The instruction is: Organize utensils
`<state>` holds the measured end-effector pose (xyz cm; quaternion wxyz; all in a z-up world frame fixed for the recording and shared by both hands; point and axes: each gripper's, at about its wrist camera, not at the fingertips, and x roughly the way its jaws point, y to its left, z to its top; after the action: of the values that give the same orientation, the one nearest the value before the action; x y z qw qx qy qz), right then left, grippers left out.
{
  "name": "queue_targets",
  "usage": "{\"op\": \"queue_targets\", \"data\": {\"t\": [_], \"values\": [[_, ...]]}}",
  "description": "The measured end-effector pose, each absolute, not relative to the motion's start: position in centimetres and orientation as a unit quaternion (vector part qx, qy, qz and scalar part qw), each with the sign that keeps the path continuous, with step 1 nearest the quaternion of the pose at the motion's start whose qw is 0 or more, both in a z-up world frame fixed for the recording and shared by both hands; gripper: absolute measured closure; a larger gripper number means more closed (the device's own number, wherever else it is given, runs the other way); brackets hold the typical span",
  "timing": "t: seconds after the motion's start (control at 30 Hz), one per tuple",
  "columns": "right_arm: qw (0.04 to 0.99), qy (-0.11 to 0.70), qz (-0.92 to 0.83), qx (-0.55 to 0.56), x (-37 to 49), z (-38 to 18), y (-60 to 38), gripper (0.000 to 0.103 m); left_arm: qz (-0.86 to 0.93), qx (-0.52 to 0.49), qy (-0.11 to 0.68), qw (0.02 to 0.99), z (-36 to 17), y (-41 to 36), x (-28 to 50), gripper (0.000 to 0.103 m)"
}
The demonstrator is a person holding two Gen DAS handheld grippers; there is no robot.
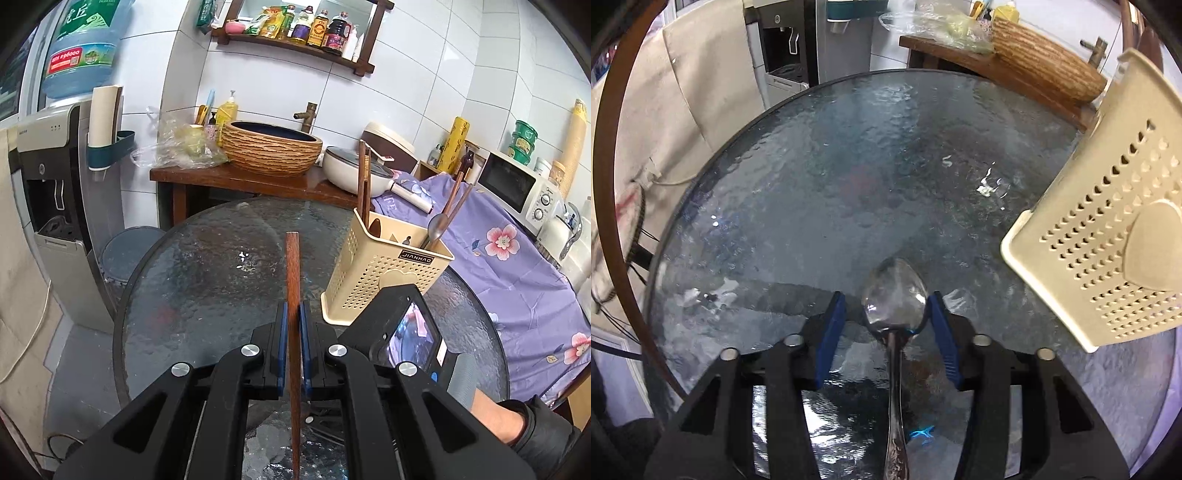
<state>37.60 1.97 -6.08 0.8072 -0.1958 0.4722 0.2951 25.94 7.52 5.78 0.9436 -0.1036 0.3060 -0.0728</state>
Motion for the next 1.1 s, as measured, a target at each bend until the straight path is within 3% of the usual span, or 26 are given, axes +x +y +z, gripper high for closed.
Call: {"op": "queue_targets", "data": {"t": [0.33,0.8,0.87,0.97,1.0,1.1], "values": [[0.815,0.454,0.292,-0.213,36.8,-5.8,2.2,0.068,-0.077,-0.101,0.307,0.943,5.8,6.9,25.8,0.097],[0.877,0.372,0.299,-0.059,33.0,1.4,-5.0,0.068,-0.089,-0.094,0.293,0.947,6.9,5.8,25.4,0.097],[0.881,0.364,0.297,-0.05,32.4,2.2,-5.8,0.084,-0.093,-0.09,0.288,0.949,7.1,5.3,25.2,0.097],[0.885,0.358,0.297,-0.029,31.9,3.1,-7.5,0.086,-0.101,-0.085,0.285,0.95,7.5,4.7,25.1,0.097],[0.887,0.356,0.293,-0.035,31.8,3.2,-7.8,0.093,-0.103,-0.083,0.283,0.95,7.6,4.4,25.1,0.097],[0.883,0.367,0.292,-0.033,32.0,2.5,-8.4,0.093,-0.107,-0.082,0.282,0.95,7.7,3.7,25.1,0.097]]}}
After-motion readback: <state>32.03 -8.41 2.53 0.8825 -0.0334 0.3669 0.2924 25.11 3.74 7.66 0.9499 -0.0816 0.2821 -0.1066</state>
